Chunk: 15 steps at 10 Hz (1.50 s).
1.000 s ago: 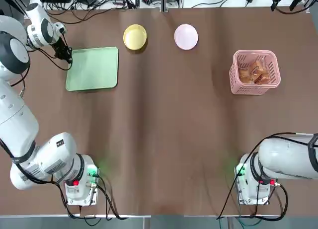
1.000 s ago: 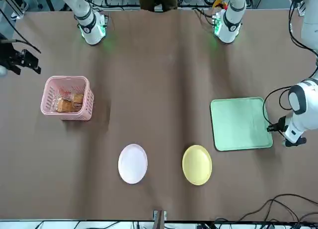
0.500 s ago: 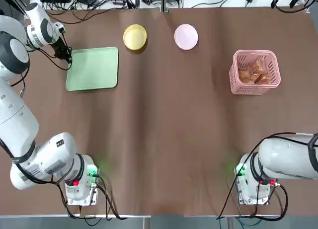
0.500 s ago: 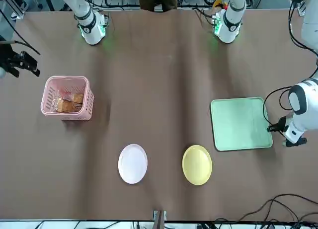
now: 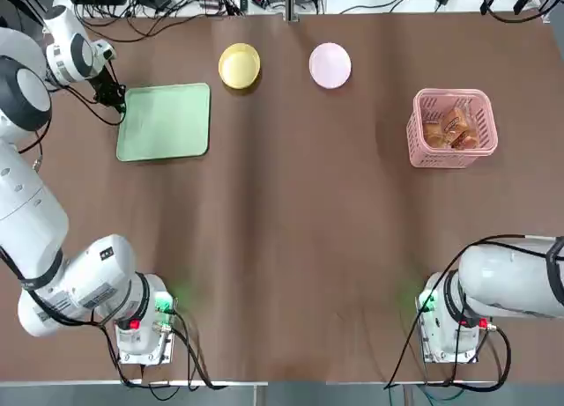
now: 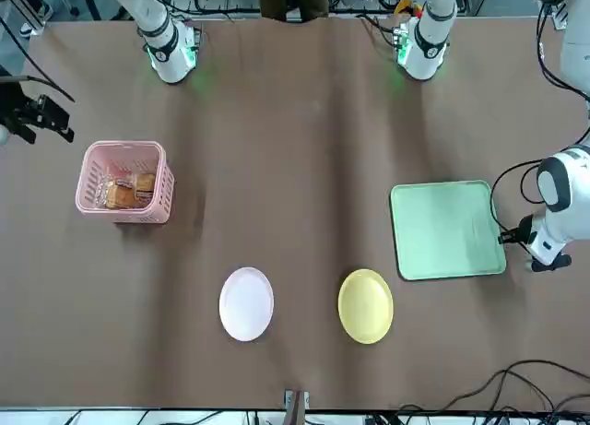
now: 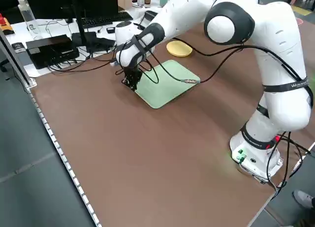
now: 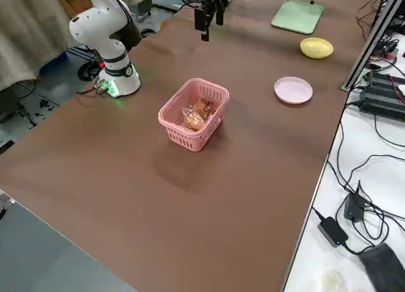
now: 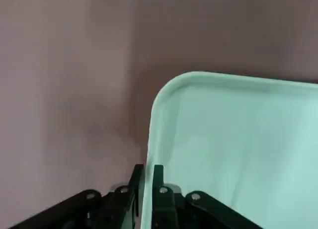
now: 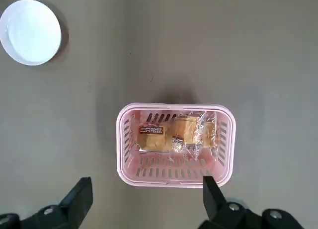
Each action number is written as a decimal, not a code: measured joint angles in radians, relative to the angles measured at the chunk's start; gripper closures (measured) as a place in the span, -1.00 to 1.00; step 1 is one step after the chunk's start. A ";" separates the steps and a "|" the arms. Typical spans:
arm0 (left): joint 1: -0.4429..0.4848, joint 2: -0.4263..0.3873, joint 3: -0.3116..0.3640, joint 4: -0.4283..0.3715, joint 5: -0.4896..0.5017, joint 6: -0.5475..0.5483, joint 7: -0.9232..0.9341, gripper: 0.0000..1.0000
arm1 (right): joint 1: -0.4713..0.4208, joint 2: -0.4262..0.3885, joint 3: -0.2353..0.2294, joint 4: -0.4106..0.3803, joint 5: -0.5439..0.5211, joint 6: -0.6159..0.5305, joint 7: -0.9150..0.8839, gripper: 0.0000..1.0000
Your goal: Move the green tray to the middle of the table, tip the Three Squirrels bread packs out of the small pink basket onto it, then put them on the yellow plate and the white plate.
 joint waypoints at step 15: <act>-0.004 0.016 -0.007 -0.006 0.051 0.005 0.026 0.87 | 0.000 0.005 -0.001 0.000 0.000 -0.001 0.002 -0.96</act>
